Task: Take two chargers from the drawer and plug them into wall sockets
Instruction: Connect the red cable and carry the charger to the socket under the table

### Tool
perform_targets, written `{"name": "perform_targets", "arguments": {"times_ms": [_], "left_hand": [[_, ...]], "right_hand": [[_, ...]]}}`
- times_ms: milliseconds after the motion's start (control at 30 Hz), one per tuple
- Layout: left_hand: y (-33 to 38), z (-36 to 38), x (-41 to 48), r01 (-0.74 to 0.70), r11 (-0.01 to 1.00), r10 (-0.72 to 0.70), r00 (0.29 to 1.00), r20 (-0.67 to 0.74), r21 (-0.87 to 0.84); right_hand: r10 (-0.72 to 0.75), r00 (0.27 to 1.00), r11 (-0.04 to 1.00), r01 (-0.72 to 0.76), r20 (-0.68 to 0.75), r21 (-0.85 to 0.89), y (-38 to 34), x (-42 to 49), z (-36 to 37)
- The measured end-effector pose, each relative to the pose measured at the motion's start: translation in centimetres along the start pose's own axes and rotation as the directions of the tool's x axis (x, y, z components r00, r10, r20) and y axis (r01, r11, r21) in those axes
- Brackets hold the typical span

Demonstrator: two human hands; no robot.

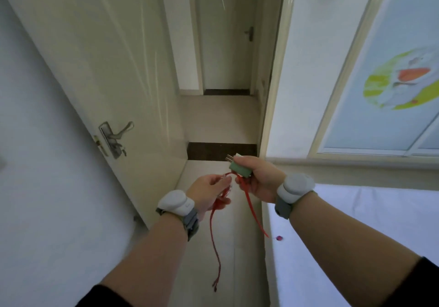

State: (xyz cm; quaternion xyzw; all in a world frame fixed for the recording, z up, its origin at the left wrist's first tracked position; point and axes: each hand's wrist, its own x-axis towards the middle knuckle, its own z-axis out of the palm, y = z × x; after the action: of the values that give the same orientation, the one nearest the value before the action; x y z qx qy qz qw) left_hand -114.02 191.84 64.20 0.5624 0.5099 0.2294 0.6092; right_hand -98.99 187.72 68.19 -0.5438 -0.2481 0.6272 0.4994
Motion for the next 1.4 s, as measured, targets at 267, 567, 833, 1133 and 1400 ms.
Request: {"name": "perform_targets", "arguments": {"times_ms": [267,567,833,1133,1400], "left_hand": [[5.4,-3.5,17.9,-0.126,0.991,0.129,0.989,0.070,-0.055],[12.7,-7.8,40.0,-0.062,0.997,0.069,0.967,0.246,-0.037],[19.6,-7.7,59.7,-0.199,0.980,0.190,0.941,0.280,0.005],[28.7,-9.2,78.3,-0.157,0.987,0.159,0.982,0.099,-0.034],[35.2,-13.7,96.5,-0.168,0.976,0.178,0.982,0.062,-0.141]], "right_hand": [[-0.073,0.994,0.996,0.069,0.077,0.054,-9.9,16.8,-0.8],[-0.110,0.991,0.992,0.105,-0.073,-0.064,-21.3,34.5,-0.7],[-0.161,0.987,0.985,0.160,-0.013,-0.065,-30.2,51.8,-5.0],[-0.140,0.985,0.989,0.143,0.104,-0.021,-42.6,71.2,-7.5],[-0.204,0.974,0.971,0.214,0.097,-0.108,-52.5,90.6,-6.2]]}}
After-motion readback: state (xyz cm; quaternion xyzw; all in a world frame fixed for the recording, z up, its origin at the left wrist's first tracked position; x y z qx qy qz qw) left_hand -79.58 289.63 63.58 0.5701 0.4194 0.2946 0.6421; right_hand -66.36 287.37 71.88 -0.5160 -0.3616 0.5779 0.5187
